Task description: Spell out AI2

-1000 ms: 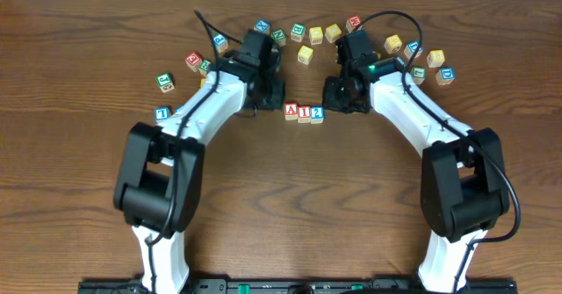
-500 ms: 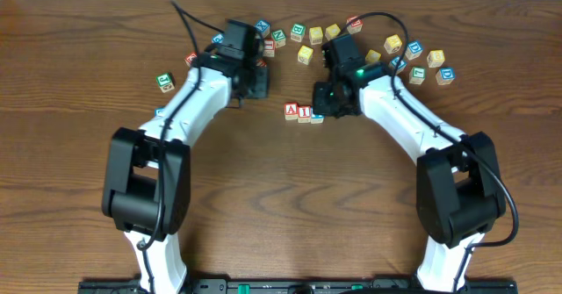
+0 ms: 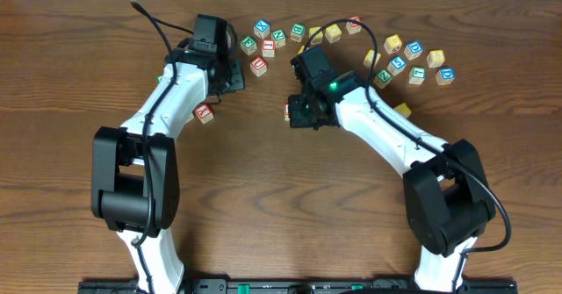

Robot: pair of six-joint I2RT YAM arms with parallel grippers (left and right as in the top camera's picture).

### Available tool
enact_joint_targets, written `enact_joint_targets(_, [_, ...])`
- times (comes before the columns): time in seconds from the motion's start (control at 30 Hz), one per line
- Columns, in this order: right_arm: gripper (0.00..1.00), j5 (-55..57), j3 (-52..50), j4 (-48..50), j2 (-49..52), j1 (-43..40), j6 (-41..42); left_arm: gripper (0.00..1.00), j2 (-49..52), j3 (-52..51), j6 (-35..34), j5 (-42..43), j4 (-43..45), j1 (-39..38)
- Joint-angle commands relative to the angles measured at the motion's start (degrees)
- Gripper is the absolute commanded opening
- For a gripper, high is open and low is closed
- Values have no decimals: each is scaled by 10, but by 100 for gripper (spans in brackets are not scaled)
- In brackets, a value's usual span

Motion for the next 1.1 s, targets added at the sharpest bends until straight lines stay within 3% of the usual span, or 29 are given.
enact_joint_targets(0.0, [1,13,7,-3,14,6,-3,8,-1,2,-4,-6,-2,0])
enact_joint_targets(1.07, [1,72,4,19,68,11,7,8,0,2,-4,-5,-9,0])
